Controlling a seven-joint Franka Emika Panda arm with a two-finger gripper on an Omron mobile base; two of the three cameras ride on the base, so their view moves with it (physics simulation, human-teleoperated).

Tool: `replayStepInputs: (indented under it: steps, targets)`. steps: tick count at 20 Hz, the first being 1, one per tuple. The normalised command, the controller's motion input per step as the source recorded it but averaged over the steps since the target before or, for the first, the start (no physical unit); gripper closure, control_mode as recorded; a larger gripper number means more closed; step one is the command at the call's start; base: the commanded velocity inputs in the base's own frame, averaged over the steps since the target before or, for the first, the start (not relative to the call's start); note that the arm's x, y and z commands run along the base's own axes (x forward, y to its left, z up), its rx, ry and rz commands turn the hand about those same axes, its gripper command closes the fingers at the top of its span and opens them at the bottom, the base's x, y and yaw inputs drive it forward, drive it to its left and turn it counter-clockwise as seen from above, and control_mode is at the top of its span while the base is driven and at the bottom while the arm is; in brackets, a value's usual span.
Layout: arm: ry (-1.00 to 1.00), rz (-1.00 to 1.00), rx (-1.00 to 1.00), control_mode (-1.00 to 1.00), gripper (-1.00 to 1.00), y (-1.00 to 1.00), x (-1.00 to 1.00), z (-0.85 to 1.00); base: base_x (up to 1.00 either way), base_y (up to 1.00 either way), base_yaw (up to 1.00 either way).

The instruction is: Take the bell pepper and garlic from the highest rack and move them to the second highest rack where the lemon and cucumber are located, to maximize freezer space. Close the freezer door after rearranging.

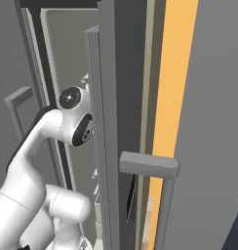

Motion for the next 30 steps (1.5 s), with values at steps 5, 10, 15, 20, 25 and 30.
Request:
replayStepInputs:
  steps: [5,10,15,20,25,30]
  targets:
    - [0.0,0.0,0.0,-1.0,1.0,-0.03,0.56,-0.38,0.0,0.0,0.0]
    - [0.0,0.0,0.01,-1.0,1.0,-0.05,0.82,-0.24,0.0,0.0,0.0]
    - [0.03,0.0,0.05,-1.0,1.0,-0.24,0.9,-0.09,0.0,0.0,0.0]
    - [0.08,0.0,0.07,-1.0,1.0,-0.41,0.7,-0.09,0.0,0.0,0.0]
    - [0.07,0.0,0.01,-1.0,1.0,-0.13,0.56,-0.37,0.0,0.0,0.0]
    - [0.07,-0.02,0.0,-1.0,1.0,-0.05,0.47,-0.48,0.0,0.0,0.0]
